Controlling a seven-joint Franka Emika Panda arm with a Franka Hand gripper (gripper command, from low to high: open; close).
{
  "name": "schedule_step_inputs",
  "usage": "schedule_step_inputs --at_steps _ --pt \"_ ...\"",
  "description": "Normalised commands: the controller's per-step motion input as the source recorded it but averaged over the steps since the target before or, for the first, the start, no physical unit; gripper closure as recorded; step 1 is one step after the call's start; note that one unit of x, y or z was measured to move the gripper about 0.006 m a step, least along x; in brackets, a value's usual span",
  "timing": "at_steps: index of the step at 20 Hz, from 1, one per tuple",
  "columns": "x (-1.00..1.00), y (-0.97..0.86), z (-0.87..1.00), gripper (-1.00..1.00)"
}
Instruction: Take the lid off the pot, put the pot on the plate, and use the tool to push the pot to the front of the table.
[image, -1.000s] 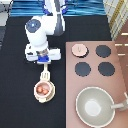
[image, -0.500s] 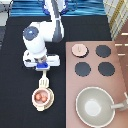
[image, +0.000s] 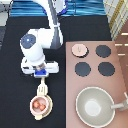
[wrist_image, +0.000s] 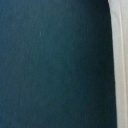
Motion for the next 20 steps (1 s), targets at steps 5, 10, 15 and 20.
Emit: schedule_step_inputs --at_steps 5,10,15,20 --pt "1.00 0.00 0.29 1.00" --pt "1.00 0.02 0.33 1.00" --pt "0.48 0.46 0.55 1.00" --pt "-0.64 0.46 0.55 1.00"
